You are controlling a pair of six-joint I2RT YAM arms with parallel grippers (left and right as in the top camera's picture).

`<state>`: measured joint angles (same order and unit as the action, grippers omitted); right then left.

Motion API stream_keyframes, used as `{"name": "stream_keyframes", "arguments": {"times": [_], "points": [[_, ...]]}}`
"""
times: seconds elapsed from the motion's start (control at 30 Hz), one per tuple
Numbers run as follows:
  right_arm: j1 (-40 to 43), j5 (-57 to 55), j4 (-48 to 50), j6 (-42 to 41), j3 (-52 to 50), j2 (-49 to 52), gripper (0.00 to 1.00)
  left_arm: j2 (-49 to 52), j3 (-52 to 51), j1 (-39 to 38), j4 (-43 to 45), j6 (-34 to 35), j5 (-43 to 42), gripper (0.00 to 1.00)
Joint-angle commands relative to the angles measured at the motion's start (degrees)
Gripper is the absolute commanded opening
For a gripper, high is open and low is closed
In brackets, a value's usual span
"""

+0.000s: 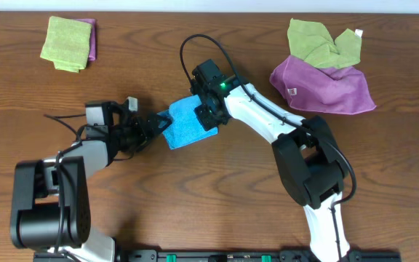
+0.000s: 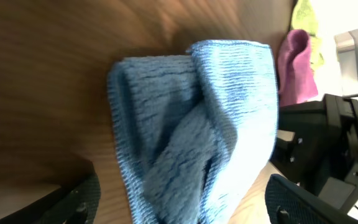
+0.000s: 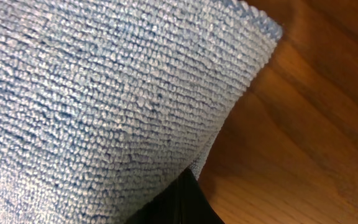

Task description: Fold the cloth

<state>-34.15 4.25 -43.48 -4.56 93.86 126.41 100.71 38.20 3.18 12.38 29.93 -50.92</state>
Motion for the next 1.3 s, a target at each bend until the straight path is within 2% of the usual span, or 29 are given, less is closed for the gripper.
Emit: {"name": "stream_keyframes", "arguments": {"times": [0.0, 0.17, 0.23, 0.33, 0.43, 0.6, 0.73, 0.93, 1.07, 1.27], "points": [[-0.4, 1.8, 0.4, -1.0, 0.1, 1.1, 0.01, 3.9, -0.5, -1.9, 1.8, 3.6, 0.5, 0.87], [-0.4, 3.7, 0.8, -1.0, 0.1, 1.2, 0.02, 6.2, -0.5, -4.6, 5.3, 5.2, 0.5, 0.86], [-0.4, 3.8, 0.8, -1.0, 0.1, 1.2, 0.02, 7.0, -0.5, -5.6, 6.2, 6.0, 0.6, 0.81], [-0.4, 3.7, 0.8, -1.0, 0.1, 1.2, 0.01, 7.6, -0.5, -6.1, 6.4, 6.6, 1.4, 0.52], [-0.4, 3.7, 0.7, -1.0, 0.1, 1.1, 0.01, 7.6, -0.5, -5.7, 7.5, 6.8, 1.3, 0.07], [0.6, 0.3, -3.2, -0.9, 2.4, 0.7, 0.01, 7.6, 0.0, -3.4, 11.9, 8.9, -0.5, 0.06], [2.6, -5.2, -10.2, 0.0, 8.6, -0.1, 0.02, 7.4, 2.5, -1.6, 21.9, 15.2, -3.4, 0.06], [6.2, -7.5, -15.6, 0.0, 16.2, -3.1, 0.02, 6.8, 13.9, 2.2, 31.2, 24.0, -1.7, 0.06], [8.1, -7.5, -16.9, 0.3, 16.8, -5.5, 0.01, 6.8, 22.1, 6.8, 32.0, 28.0, 5.1, 0.06], [9.0, -7.5, -18.8, 0.4, 16.8, -6.3, 0.02, 6.9, 25.1, 13.0, 30.6, 31.2, 23.7, 0.06]]}}
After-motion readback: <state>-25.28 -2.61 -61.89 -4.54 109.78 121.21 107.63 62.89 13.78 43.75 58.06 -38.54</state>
